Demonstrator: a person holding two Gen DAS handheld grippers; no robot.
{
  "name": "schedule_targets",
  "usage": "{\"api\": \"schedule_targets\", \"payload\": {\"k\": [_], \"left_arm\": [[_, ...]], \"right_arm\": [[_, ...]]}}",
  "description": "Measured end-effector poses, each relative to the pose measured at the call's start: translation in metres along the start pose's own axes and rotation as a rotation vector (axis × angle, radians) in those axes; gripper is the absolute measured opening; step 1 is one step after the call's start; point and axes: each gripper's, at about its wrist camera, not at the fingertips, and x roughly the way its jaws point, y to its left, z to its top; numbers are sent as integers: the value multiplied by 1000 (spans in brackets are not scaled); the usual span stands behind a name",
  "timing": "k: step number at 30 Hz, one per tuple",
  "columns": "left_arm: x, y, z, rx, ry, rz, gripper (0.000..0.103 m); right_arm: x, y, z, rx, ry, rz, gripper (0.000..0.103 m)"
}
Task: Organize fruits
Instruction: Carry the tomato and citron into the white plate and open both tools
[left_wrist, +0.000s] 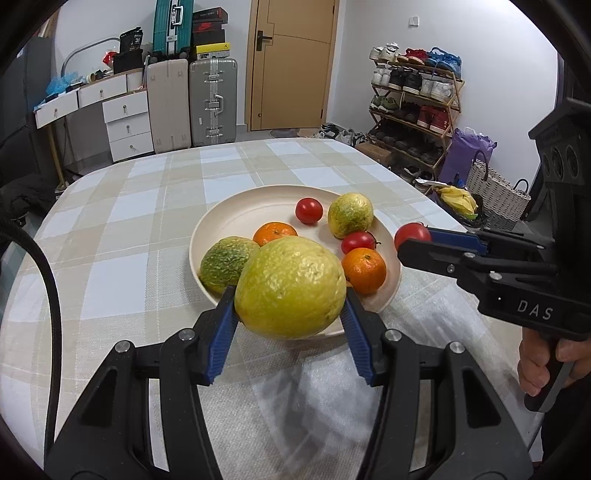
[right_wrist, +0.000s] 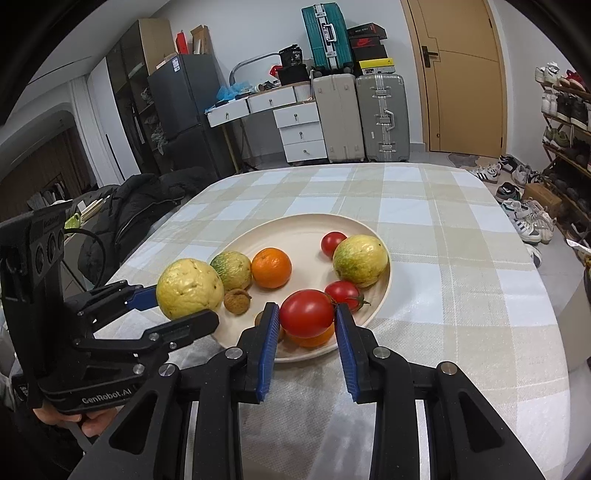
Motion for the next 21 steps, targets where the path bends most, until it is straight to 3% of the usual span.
{"api": "schedule_targets", "payload": {"k": [21], "left_arm": [[30, -5, 10, 1, 25, 16, 52]], "right_arm": [[37, 3, 17, 20, 30, 28, 32]]}}
